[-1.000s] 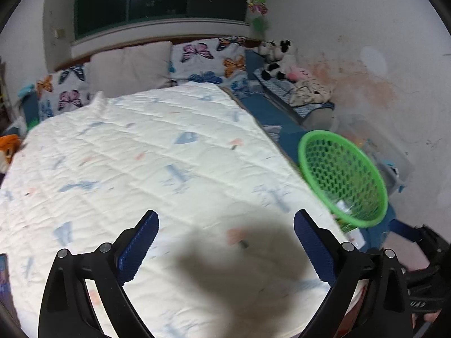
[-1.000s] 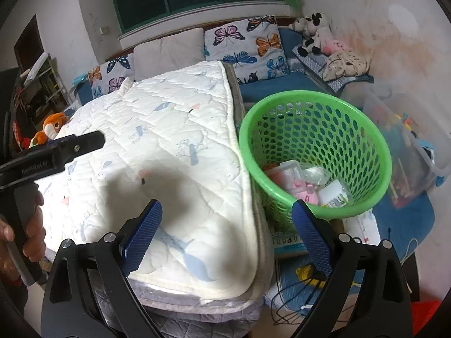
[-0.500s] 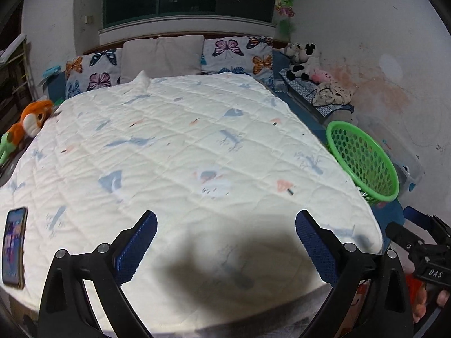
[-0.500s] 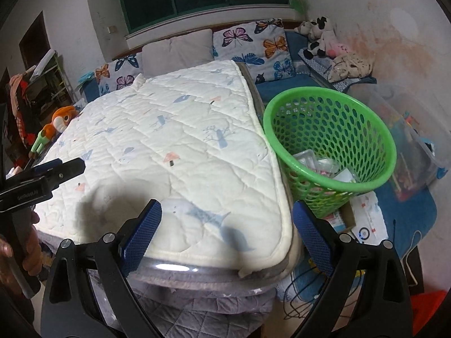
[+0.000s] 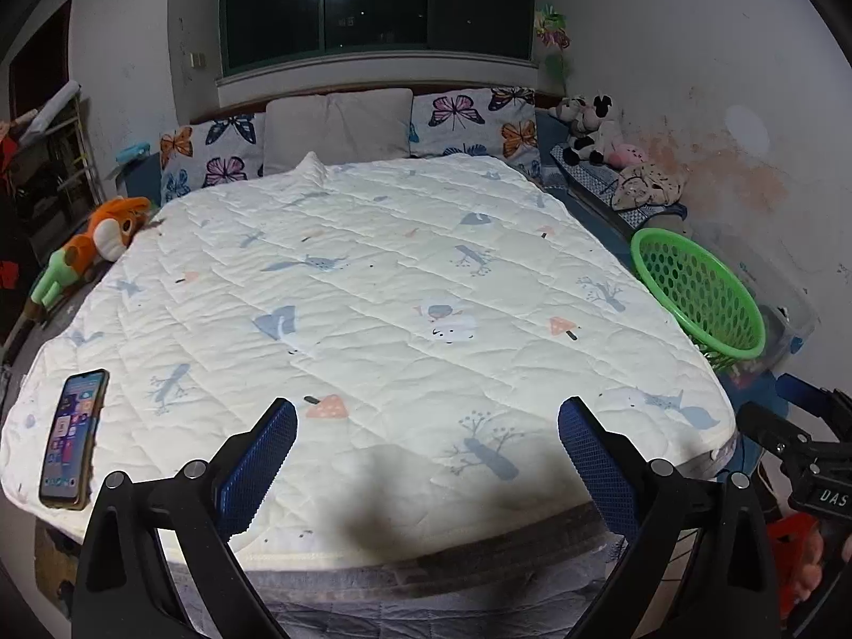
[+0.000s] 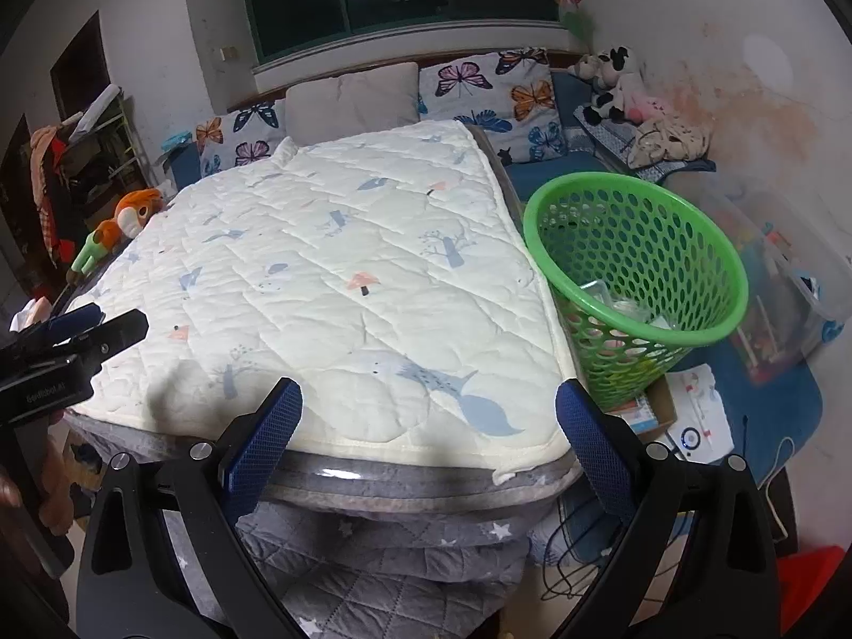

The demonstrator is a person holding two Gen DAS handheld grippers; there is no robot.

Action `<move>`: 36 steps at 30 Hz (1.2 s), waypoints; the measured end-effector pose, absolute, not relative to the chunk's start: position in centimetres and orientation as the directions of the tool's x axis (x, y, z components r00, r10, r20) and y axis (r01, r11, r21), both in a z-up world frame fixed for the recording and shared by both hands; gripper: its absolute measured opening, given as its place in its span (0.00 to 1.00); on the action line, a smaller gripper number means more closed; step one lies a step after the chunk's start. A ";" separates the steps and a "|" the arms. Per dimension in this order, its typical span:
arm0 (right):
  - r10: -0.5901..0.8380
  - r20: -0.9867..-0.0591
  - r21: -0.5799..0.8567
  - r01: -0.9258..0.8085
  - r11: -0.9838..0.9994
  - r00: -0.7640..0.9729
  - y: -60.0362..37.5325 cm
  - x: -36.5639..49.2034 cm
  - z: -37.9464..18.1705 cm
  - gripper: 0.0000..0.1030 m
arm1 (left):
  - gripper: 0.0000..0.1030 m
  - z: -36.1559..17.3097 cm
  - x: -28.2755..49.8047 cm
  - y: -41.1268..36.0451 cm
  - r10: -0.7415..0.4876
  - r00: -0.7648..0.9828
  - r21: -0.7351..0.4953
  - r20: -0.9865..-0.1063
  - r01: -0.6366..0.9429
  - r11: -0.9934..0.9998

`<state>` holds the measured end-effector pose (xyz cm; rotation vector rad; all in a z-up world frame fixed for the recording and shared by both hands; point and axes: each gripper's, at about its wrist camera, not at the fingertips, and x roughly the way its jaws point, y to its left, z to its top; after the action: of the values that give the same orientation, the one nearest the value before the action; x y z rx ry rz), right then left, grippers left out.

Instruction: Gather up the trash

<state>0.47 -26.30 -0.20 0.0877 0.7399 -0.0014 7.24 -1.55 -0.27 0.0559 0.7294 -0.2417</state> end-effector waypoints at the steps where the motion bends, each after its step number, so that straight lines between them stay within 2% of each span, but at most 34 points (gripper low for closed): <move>1: 0.031 -0.672 0.080 0.030 0.996 0.740 -26.1 0.3 -0.1 0.93 | 0.93 -0.2 7.0 -1.5 -0.200 0.722 -0.034 -0.662 0.238 0.971; 36: 0.059 -0.674 0.081 -0.005 0.997 0.736 -23.8 -0.3 0.1 0.93 | 0.93 0.0 4.2 0.9 -0.169 0.758 -0.048 -0.630 0.179 0.983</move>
<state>-0.34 -23.76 0.09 0.0749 0.7428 0.0352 4.24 0.93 -0.02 0.0157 0.6854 -0.1896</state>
